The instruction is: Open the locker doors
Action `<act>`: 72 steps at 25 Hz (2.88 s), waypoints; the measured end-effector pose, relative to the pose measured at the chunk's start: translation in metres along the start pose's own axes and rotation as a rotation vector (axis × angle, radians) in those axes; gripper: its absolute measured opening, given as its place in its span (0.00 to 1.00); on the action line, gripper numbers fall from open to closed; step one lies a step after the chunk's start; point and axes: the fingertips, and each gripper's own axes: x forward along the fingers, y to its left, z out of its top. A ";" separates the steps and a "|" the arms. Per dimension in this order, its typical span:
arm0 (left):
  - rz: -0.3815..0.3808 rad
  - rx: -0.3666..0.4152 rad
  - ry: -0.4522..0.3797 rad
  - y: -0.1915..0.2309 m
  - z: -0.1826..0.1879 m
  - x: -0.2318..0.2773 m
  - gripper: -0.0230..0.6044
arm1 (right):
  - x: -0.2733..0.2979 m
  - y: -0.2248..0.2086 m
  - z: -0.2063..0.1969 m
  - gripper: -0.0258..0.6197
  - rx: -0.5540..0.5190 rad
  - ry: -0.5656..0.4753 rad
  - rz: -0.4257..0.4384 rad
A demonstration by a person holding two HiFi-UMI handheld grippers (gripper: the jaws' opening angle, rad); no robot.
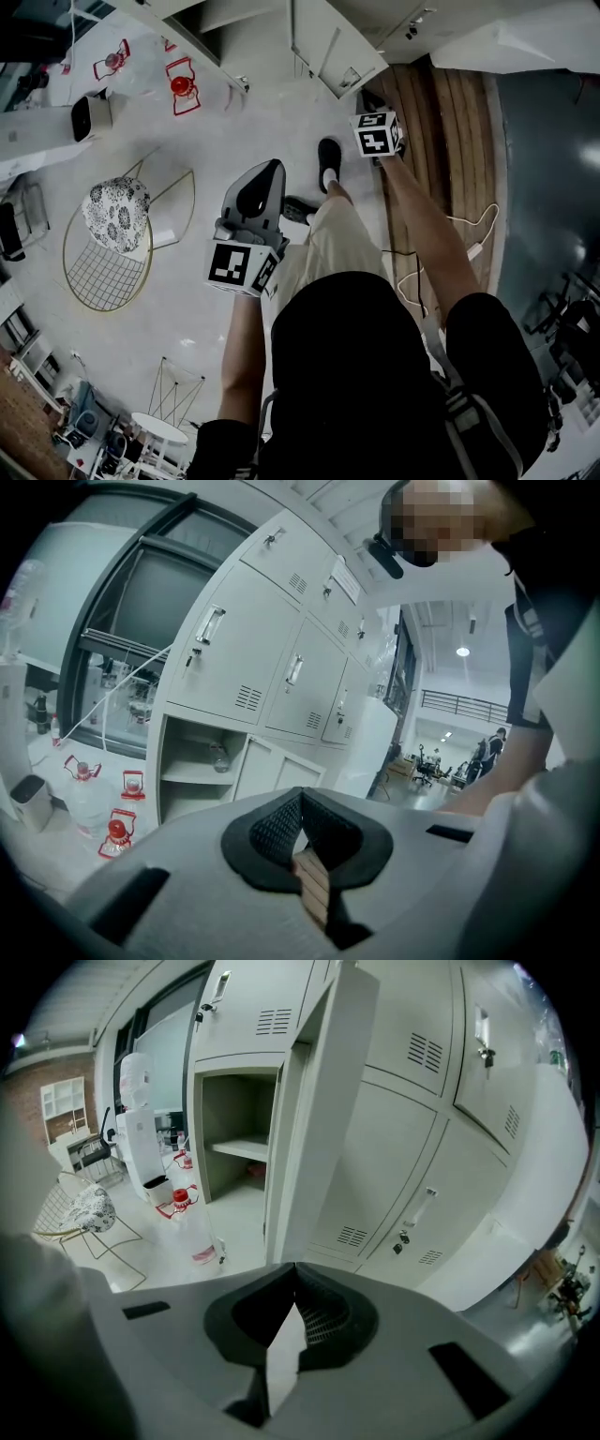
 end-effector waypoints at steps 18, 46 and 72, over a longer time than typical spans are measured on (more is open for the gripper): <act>0.038 0.051 -0.118 -0.001 0.034 -0.051 0.06 | -0.105 0.019 0.056 0.05 -0.040 -0.147 0.038; 0.224 0.082 -0.284 0.026 0.092 -0.157 0.06 | -0.280 0.147 0.196 0.05 -0.018 -0.561 0.357; 0.276 0.070 -0.309 0.027 0.119 -0.164 0.06 | -0.353 0.216 0.248 0.05 -0.050 -0.693 0.687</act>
